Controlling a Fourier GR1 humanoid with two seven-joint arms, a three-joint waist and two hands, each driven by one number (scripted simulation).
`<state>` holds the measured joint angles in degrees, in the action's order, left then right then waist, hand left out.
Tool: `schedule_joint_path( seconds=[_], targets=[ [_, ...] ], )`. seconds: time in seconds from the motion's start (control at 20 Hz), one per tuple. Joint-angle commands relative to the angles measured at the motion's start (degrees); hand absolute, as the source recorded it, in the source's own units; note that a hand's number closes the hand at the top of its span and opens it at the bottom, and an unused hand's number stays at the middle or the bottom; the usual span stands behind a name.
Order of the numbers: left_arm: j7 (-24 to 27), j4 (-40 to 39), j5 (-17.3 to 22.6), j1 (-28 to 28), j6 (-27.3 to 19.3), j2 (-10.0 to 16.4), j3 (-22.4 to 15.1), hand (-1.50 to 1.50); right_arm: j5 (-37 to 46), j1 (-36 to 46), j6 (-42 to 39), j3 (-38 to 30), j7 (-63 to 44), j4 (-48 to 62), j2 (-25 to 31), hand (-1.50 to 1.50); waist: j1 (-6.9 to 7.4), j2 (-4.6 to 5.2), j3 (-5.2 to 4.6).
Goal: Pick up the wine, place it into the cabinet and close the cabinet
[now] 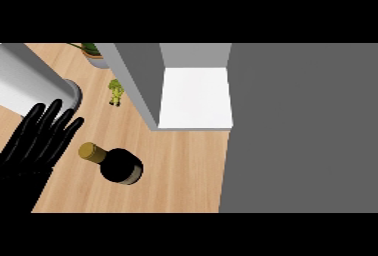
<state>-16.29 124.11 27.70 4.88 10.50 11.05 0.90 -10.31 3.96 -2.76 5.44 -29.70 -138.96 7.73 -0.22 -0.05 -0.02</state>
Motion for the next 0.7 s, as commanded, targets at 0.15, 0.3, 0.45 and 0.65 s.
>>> schedule_joint_path(
  seconds=[0.15, 0.3, 0.45, 0.65],
  targets=[
    [5.5, -14.8, -0.8, -3.5, 6.9, 2.4, 4.8, -1.50, 2.1, -1.5, 1.7, 4.6, -2.7, -6.4, -2.3, -1.50, -0.16, 0.03, -0.02],
    [9.5, -16.7, -1.2, 1.1, 10.7, 2.8, 6.3, -1.50, -3.5, 2.9, 1.9, -2.5, -7.5, -7.4, 1.0, -1.50, 0.09, 0.00, -0.02],
    [15.1, -25.4, -8.2, -1.6, 10.7, -0.4, 3.3, -1.50, -2.1, 0.1, 0.9, 0.6, -4.1, -7.0, -0.6, -1.50, -0.32, 0.06, 0.00],
    [17.3, -31.6, -8.4, -3.6, 13.6, 1.1, 5.0, -1.50, -2.8, -1.3, -0.5, -0.7, -2.7, -5.6, -0.8, -1.50, -0.17, 0.06, 0.00]
  ],
)
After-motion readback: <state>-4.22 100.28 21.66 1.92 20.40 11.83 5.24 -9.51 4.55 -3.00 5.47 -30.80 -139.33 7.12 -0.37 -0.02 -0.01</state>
